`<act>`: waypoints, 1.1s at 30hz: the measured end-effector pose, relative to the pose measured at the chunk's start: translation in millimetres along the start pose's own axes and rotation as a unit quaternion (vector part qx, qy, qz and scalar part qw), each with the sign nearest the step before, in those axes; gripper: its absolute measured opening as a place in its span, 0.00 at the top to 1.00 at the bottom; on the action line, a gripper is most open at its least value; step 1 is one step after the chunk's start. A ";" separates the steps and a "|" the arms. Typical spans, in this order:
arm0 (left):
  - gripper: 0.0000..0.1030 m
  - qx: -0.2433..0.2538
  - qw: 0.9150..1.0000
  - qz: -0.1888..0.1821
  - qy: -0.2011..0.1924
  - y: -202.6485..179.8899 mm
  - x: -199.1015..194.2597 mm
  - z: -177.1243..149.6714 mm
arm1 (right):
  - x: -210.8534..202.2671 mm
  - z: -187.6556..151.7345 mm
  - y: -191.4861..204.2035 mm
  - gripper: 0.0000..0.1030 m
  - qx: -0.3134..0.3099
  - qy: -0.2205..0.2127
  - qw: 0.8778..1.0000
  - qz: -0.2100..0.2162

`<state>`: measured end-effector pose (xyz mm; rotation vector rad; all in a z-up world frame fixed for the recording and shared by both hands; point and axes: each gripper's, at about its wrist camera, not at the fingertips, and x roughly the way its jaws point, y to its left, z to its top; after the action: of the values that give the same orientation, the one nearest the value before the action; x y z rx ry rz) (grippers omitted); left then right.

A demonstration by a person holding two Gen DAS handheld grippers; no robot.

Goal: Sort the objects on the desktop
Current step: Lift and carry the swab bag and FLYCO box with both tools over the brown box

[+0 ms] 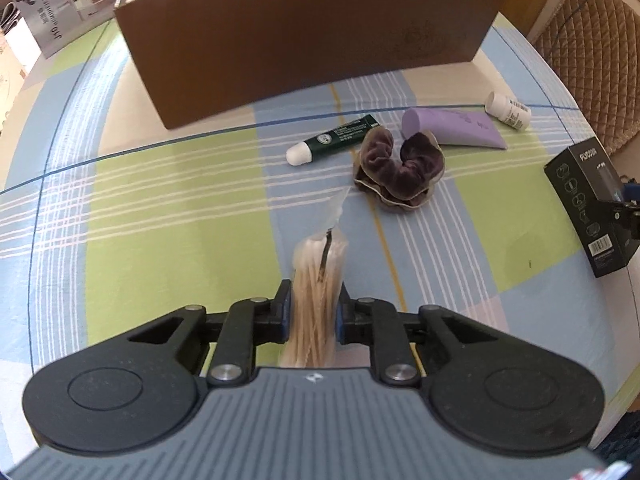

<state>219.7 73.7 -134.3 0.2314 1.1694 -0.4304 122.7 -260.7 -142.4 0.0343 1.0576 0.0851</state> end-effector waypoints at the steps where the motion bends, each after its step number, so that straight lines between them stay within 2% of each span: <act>1: 0.85 -0.002 1.000 0.001 -0.002 0.2 -1.6 0.2 | 0.6 0.8 0.6 0.20 -0.002 0.000 1.000 -0.001; 8: 0.85 -0.011 1.000 0.005 -0.012 1.7 -10.5 -0.1 | 6.0 4.0 6.9 0.20 -0.022 0.001 1.000 -0.006; 10: 0.85 -0.013 1.000 0.005 -0.013 0.9 -11.9 -1.0 | 6.9 3.5 10.0 0.26 -0.035 0.001 0.999 -0.018; 13: 0.85 -0.015 1.000 0.004 -0.014 -0.8 -14.5 -2.5 | 6.1 3.4 15.4 0.26 -0.051 0.003 0.999 -0.019; 24: 0.85 -0.019 0.999 0.001 -0.037 -4.0 -30.6 0.2 | -16.6 17.1 36.9 0.26 -0.056 -0.019 0.997 0.055; 33: 0.85 -0.021 0.997 0.002 -0.073 -4.8 -51.0 12.4 | -35.1 40.8 54.6 0.26 -0.067 -0.054 0.993 0.083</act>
<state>211.6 75.0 -82.2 0.1622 1.0336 -0.4127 138.1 -208.9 -88.1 0.0060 0.9375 0.3015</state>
